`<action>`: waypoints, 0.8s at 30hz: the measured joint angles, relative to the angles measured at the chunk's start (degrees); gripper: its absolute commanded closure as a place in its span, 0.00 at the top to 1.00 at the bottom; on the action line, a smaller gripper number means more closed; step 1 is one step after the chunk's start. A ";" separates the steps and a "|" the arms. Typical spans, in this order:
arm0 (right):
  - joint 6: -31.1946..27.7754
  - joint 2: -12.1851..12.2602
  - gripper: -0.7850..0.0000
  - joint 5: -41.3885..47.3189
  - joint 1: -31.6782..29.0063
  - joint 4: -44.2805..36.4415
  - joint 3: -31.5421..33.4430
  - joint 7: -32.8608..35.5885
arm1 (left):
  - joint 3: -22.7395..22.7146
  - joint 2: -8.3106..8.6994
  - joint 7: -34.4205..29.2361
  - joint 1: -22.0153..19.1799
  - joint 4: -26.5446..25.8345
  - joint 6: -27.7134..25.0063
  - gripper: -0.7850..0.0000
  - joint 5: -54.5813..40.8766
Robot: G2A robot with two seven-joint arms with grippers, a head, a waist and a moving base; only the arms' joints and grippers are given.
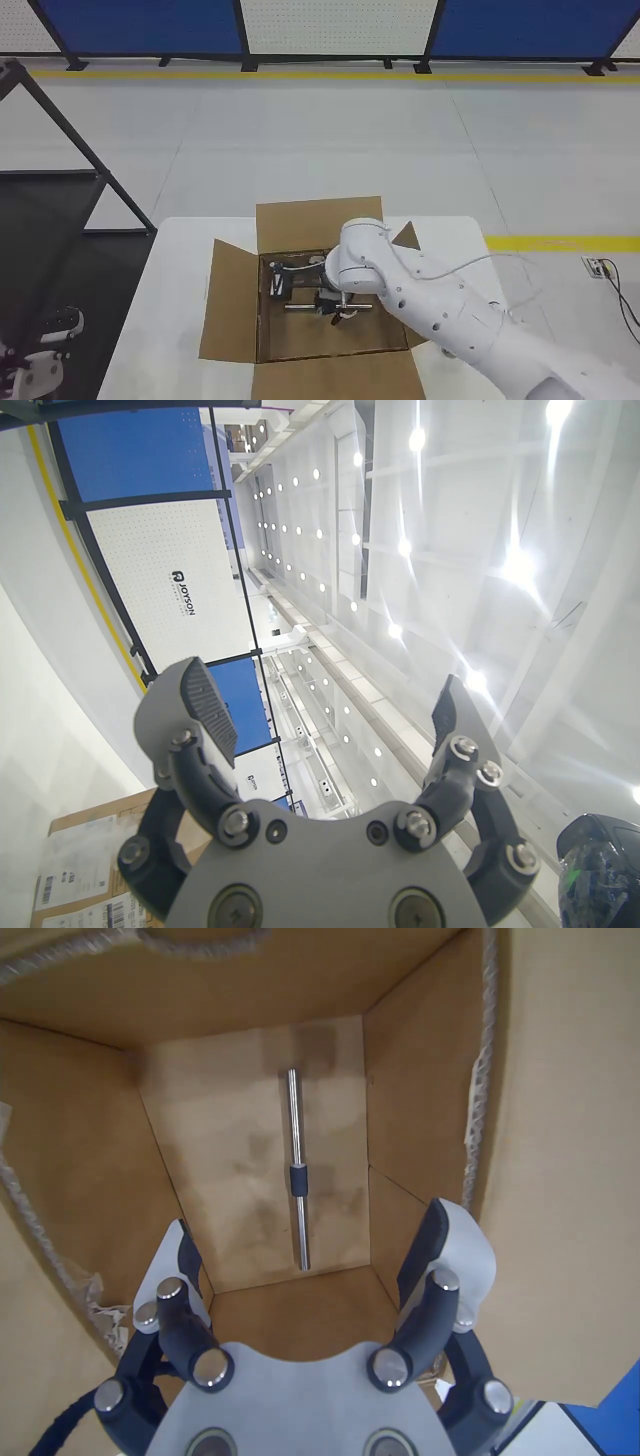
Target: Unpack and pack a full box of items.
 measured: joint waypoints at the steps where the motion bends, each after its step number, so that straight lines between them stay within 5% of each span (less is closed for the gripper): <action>1: 0.01 -0.55 1.00 -0.14 0.03 1.30 -0.60 -0.46 | 0.00 0.00 0.00 0.00 0.00 0.00 1.00 0.00; 9: 1.73 -4.88 1.00 -3.30 -0.72 12.42 -4.04 -7.49 | 0.00 0.00 0.00 0.00 0.00 0.00 1.00 0.00; 19: -4.59 -9.31 1.00 -0.23 -0.40 23.85 -5.24 -8.25 | 0.00 0.00 0.00 0.00 0.00 0.00 1.00 0.00; 24: -4.47 -9.44 1.00 -0.04 -0.30 24.15 -5.23 -7.97 | 0.00 0.00 0.00 0.00 0.00 0.00 1.00 0.00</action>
